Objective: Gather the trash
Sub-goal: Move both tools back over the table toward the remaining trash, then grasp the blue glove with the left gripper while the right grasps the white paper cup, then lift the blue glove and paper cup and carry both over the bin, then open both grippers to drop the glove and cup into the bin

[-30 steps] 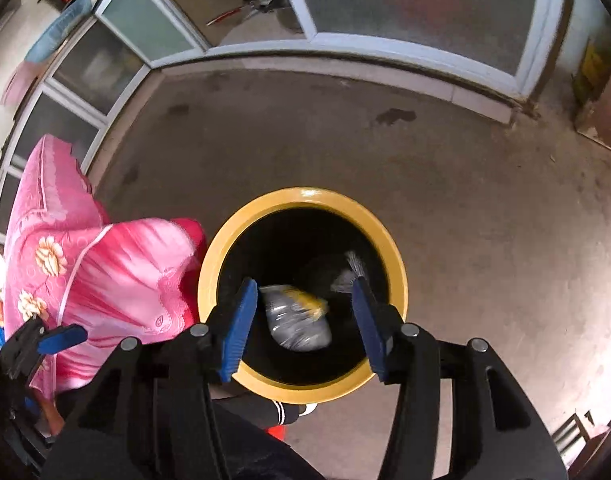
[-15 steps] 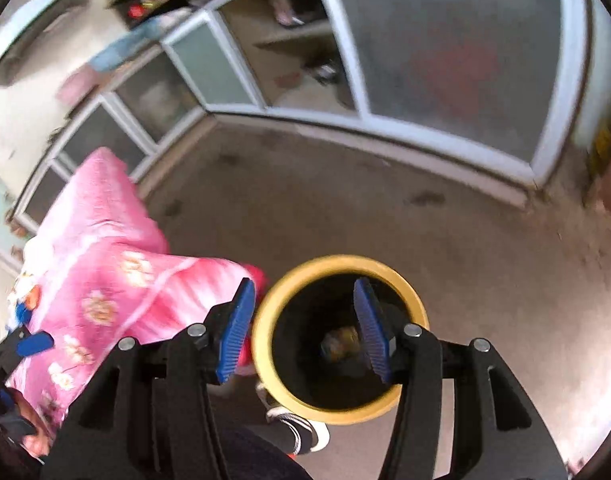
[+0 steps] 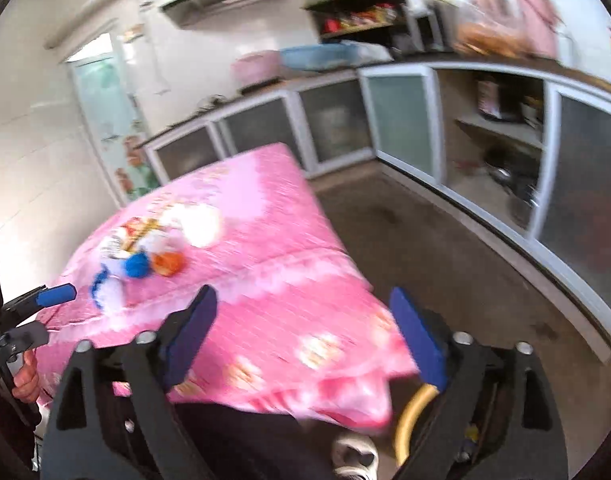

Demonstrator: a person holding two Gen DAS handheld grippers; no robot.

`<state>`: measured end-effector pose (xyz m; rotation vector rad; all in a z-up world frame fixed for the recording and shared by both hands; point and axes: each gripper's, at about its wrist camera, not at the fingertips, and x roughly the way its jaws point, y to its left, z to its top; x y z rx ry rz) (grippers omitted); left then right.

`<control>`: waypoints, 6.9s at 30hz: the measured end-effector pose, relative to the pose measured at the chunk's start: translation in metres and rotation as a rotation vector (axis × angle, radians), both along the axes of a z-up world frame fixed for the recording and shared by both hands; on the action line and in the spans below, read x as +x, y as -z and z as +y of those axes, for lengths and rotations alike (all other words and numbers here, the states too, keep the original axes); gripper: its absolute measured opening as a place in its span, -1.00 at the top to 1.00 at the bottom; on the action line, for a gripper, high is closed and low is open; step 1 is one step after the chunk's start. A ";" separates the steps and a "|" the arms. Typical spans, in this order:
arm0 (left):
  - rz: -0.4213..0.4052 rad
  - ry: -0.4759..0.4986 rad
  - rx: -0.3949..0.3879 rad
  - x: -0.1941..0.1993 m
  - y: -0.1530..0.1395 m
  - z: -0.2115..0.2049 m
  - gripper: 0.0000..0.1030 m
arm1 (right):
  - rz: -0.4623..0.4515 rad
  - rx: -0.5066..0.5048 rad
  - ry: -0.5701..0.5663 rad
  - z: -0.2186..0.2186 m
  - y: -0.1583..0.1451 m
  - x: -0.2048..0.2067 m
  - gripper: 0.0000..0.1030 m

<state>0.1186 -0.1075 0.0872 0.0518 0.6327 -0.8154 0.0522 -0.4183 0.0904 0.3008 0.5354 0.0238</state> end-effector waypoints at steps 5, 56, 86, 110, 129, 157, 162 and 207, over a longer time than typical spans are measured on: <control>0.028 -0.138 -0.079 0.004 -0.004 0.072 -0.85 | -0.035 0.043 -0.104 0.044 -0.011 0.032 -0.79; 0.201 -0.361 0.125 0.147 0.066 0.081 -0.85 | 0.205 0.031 -0.371 0.149 0.038 0.245 -0.61; 0.258 -0.458 0.015 0.156 0.072 0.113 -0.51 | 0.267 0.020 -0.388 0.167 0.055 0.280 0.16; 0.319 -0.446 -0.058 0.147 0.064 0.132 0.11 | 0.249 -0.001 -0.371 0.168 0.049 0.272 0.93; 0.302 -0.459 -0.044 0.139 0.072 0.143 0.89 | 0.246 -0.008 -0.368 0.170 0.048 0.271 0.93; 0.125 -0.357 -0.118 0.083 -0.016 0.119 0.89 | 0.179 0.009 -0.277 0.105 0.003 0.194 0.90; 0.127 -0.353 -0.101 0.077 -0.017 0.119 0.89 | 0.244 0.169 -0.303 0.068 0.023 0.181 -0.79; 0.359 0.555 0.157 -0.003 0.130 -0.354 0.88 | 0.553 0.307 0.368 -0.176 0.170 -0.115 0.94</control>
